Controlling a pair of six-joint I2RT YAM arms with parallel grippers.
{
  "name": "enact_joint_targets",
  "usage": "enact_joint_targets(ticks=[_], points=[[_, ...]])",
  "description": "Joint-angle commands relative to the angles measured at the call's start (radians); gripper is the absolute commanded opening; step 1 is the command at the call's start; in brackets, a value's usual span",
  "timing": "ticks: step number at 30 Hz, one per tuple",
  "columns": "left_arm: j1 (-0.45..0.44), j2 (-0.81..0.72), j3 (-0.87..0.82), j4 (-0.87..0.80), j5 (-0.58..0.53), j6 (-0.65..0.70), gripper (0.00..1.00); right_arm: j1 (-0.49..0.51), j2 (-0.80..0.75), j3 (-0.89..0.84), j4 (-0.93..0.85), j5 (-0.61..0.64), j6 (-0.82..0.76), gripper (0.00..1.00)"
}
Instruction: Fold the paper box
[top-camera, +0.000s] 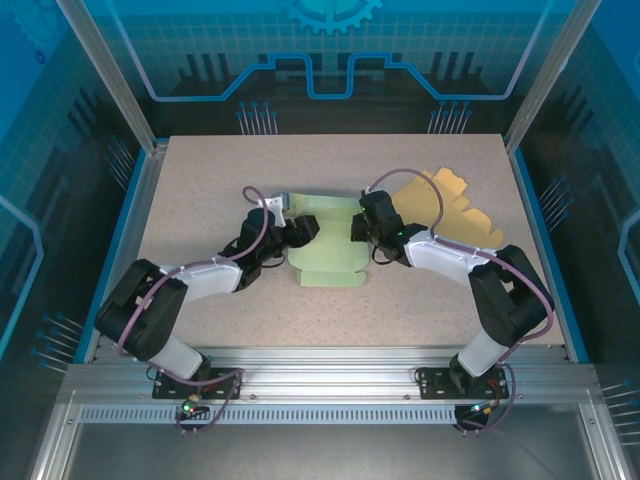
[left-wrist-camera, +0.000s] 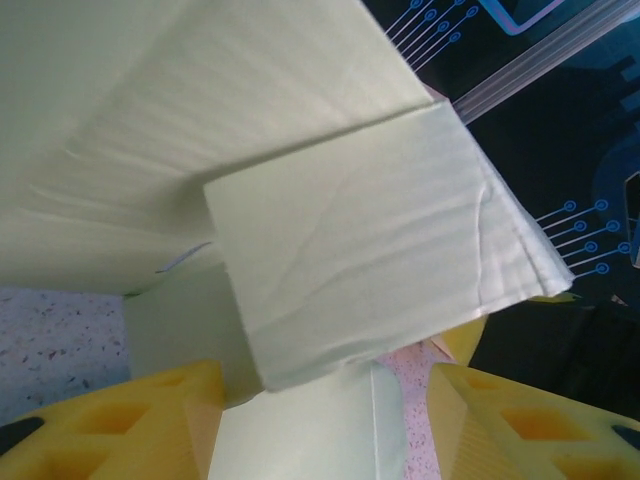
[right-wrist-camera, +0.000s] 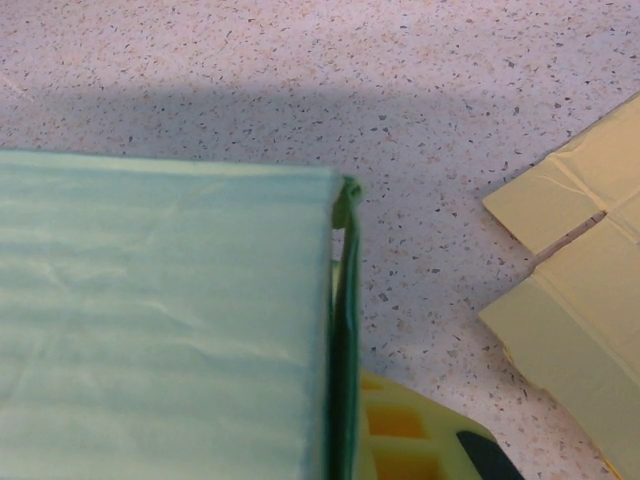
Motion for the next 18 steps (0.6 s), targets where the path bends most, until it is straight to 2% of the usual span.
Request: enact_joint_targets(ticks=[1, 4, 7, 10, 14, 18], points=[[-0.004, 0.056, 0.039, 0.076, 0.046, 0.02, 0.57, 0.017, -0.024, 0.01, 0.022, -0.042, 0.033, 0.0], [-0.003, 0.076, 0.043, 0.107, 0.056, 0.019, 0.54, 0.017, -0.024, 0.005, 0.023, -0.039, 0.045, 0.0], [-0.003, 0.023, 0.013, 0.102, 0.076, 0.045, 0.52, 0.017, -0.024, 0.013, -0.006, -0.011, 0.042, 0.0], [-0.003, -0.088, -0.037, 0.038, 0.111, 0.083, 0.54, 0.014, -0.032, 0.02, -0.03, 0.017, 0.037, 0.0], [-0.003, -0.292, -0.11, -0.064, 0.162, 0.128, 0.61, 0.012, -0.043, 0.02, -0.04, 0.035, 0.035, 0.0], [-0.003, -0.493, -0.118, -0.229, 0.129, 0.189, 0.64, 0.012, -0.052, 0.021, -0.056, 0.04, 0.037, 0.0]])
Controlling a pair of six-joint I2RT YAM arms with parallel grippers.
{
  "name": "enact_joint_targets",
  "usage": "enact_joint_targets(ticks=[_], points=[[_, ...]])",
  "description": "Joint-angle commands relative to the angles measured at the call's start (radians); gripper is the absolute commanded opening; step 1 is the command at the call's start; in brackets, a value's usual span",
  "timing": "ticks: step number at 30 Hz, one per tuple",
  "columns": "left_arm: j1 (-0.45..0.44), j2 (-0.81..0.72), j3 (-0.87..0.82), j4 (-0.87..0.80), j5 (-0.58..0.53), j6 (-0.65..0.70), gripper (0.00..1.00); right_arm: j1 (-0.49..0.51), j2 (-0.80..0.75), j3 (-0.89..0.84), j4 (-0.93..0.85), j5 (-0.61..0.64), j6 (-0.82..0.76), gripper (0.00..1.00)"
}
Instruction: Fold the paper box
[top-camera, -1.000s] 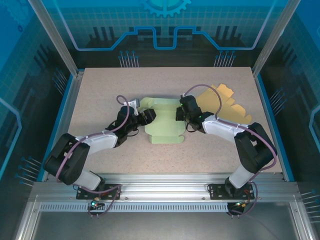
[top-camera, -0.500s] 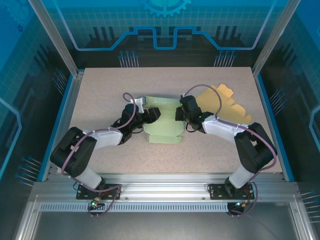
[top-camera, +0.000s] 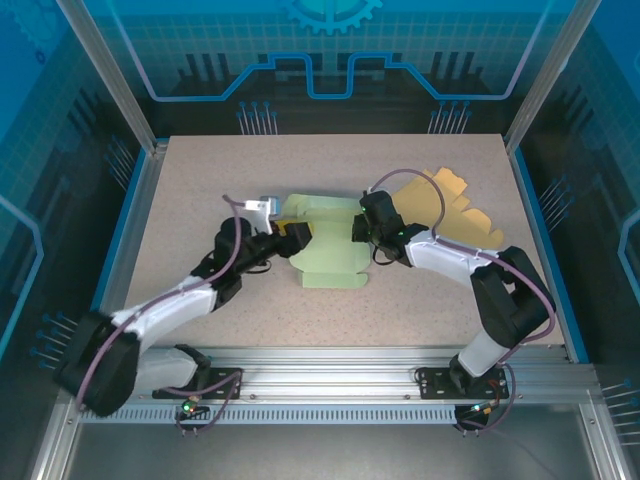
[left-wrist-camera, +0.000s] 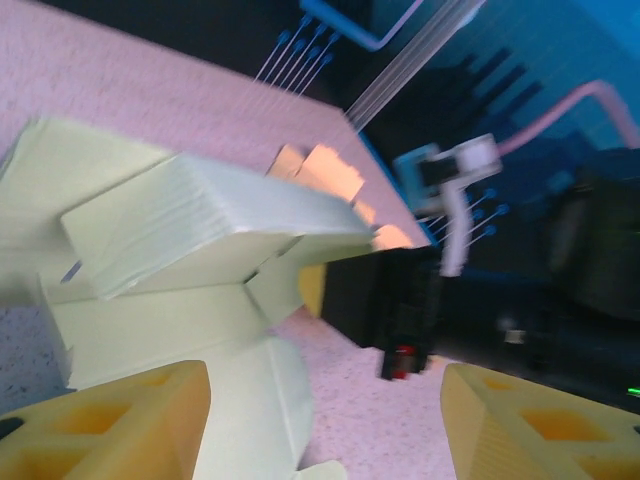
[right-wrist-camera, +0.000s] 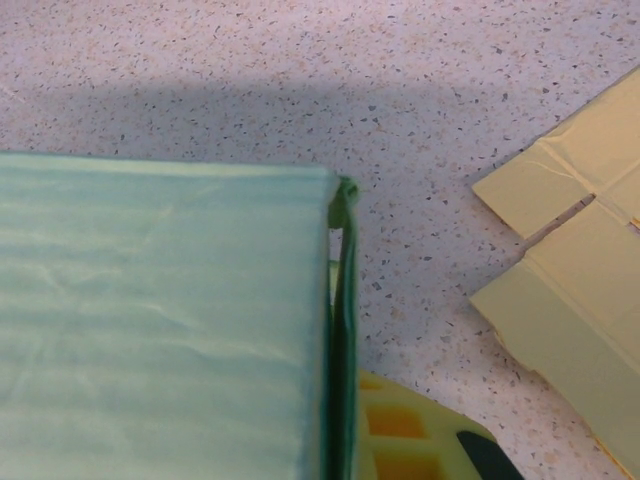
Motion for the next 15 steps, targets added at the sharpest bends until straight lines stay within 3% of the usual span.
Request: enact_joint_targets(ticks=[1, 4, 7, 11, 15], points=[[-0.004, -0.142, 0.0, -0.168, -0.015, 0.101, 0.65, 0.012, -0.042, 0.021, -0.031, 0.027, 0.014, 0.0], [0.01, -0.209, 0.048, -0.323, -0.174, 0.164, 0.65, 0.012, -0.057, 0.019, -0.037, 0.02, 0.015, 0.0], [0.107, -0.183, 0.102, -0.427, -0.27, 0.173, 0.63, 0.012, -0.071, 0.017, -0.038, -0.004, 0.012, 0.0], [0.245, -0.069, 0.132, -0.383, -0.261, 0.157, 0.57, 0.012, -0.082, 0.022, -0.041, -0.056, 0.005, 0.0], [0.262, 0.074, 0.188, -0.331, -0.233, 0.207, 0.56, 0.011, -0.081, 0.025, -0.039, -0.087, 0.004, 0.0]])
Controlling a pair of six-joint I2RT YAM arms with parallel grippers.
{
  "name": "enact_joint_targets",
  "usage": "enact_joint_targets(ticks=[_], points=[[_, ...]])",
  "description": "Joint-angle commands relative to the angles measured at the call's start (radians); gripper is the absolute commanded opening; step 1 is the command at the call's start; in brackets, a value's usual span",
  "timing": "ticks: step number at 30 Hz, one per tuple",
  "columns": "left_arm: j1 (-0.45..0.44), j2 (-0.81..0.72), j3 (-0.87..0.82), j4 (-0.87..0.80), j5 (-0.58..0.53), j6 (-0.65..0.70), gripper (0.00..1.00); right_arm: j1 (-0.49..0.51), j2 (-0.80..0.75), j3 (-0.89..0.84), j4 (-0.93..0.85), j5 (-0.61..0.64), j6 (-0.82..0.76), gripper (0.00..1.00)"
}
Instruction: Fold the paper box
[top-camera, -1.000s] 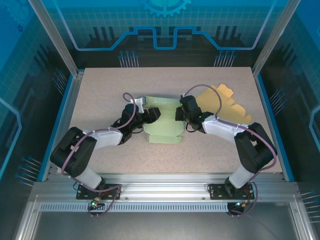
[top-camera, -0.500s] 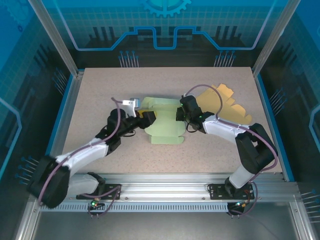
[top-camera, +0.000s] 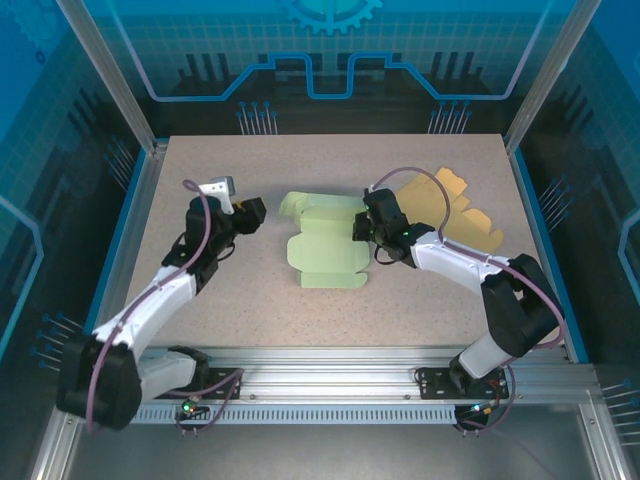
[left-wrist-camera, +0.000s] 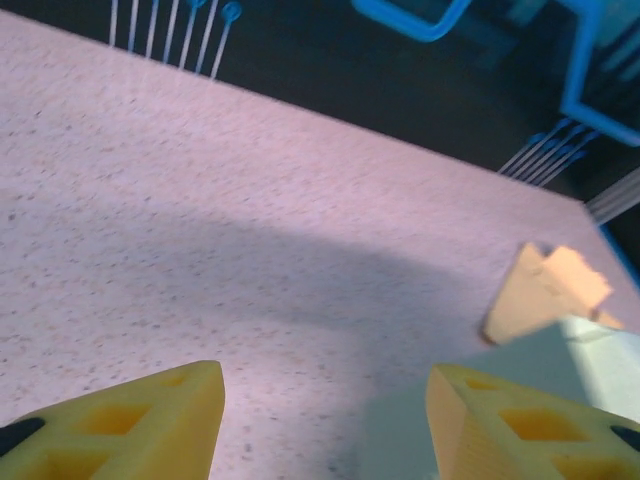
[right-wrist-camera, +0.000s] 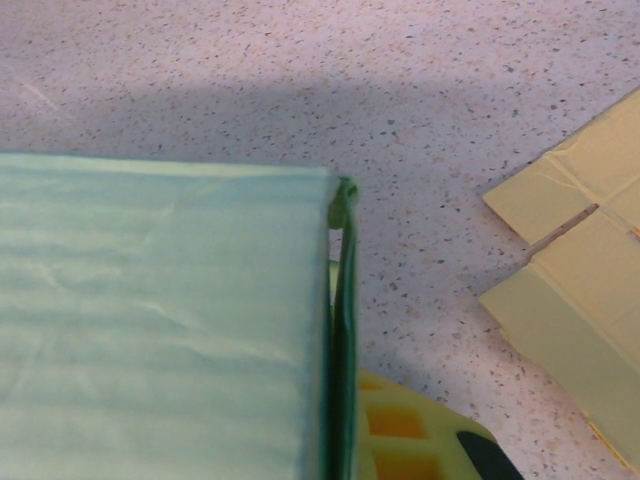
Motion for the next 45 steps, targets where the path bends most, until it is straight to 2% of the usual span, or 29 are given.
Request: enact_joint_targets(ticks=[1, 7, 16, 21, 34, 40, 45], points=[[0.003, 0.096, 0.062, 0.012, 0.015, 0.067, 0.55, 0.012, -0.021, 0.025, -0.009, -0.037, 0.004, 0.0], [-0.003, 0.22, 0.076, 0.088, 0.145, 0.126, 0.52, 0.01, 0.02, 0.048, -0.026, -0.018, 0.008, 0.0], [-0.1, 0.211, 0.031, 0.113, 0.284, 0.24, 0.51, 0.003, 0.075, 0.094, -0.055, -0.007, 0.012, 0.0], [-0.146, 0.211, 0.032, 0.074, 0.261, 0.323, 0.51, 0.002, 0.078, 0.097, -0.055, -0.013, 0.01, 0.0], [-0.161, 0.269, 0.078, 0.086, 0.223, 0.552, 0.47, 0.003, 0.048, 0.074, -0.037, -0.065, 0.003, 0.0], [-0.168, 0.317, 0.122, 0.14, 0.209, 0.585, 0.4, 0.011, 0.045, 0.07, -0.029, -0.105, -0.005, 0.0], [-0.208, 0.337, 0.094, 0.284, 0.059, 0.6, 0.27, 0.025, 0.041, 0.071, -0.04, -0.106, 0.005, 0.0]])
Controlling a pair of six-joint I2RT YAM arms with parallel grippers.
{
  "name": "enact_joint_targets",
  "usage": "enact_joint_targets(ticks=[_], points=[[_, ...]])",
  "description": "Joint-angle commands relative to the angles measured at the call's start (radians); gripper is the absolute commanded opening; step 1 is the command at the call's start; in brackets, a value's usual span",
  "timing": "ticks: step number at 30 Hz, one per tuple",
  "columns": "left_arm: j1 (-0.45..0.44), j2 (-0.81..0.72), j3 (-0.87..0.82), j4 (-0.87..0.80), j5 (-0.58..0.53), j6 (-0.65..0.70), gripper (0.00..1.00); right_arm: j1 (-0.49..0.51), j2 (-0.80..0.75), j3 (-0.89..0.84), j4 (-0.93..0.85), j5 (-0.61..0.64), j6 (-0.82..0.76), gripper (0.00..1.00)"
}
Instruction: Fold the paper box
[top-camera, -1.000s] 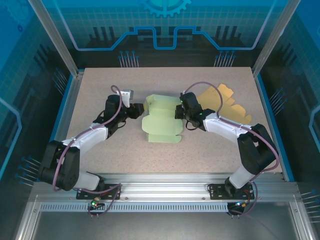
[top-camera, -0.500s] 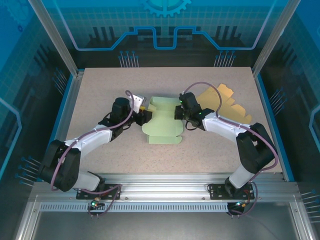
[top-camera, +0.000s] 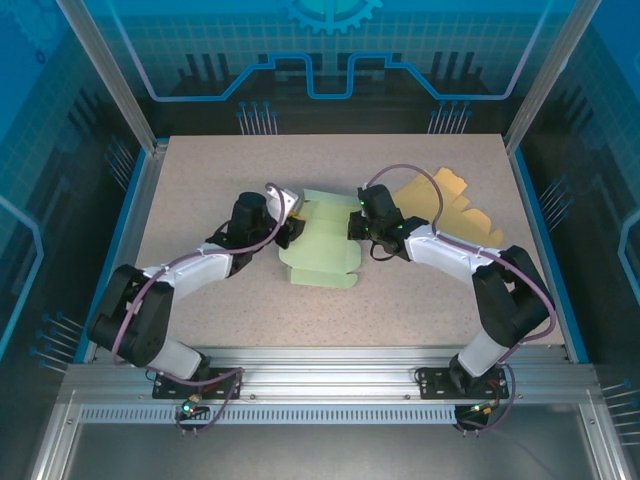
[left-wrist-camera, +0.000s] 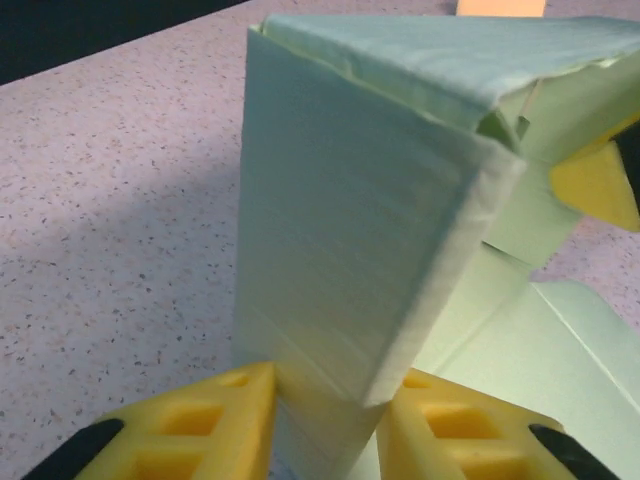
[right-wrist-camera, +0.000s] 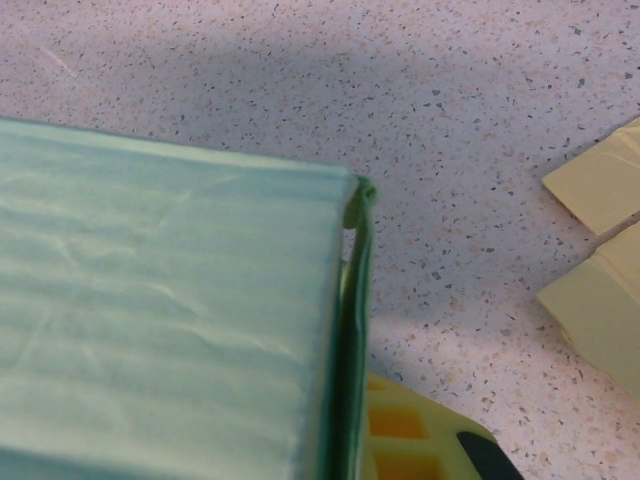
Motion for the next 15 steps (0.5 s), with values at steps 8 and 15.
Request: enact_joint_targets(ticks=[8, 15], points=[[-0.125, 0.101, -0.032, 0.433, -0.391, 0.11, 0.29, 0.061, -0.021, 0.019, -0.043, -0.051, 0.044, 0.0], [-0.14, 0.18, 0.013, 0.515, -0.481, 0.186, 0.13, 0.09, -0.016, 0.026, -0.07, -0.057, 0.052, 0.0]])
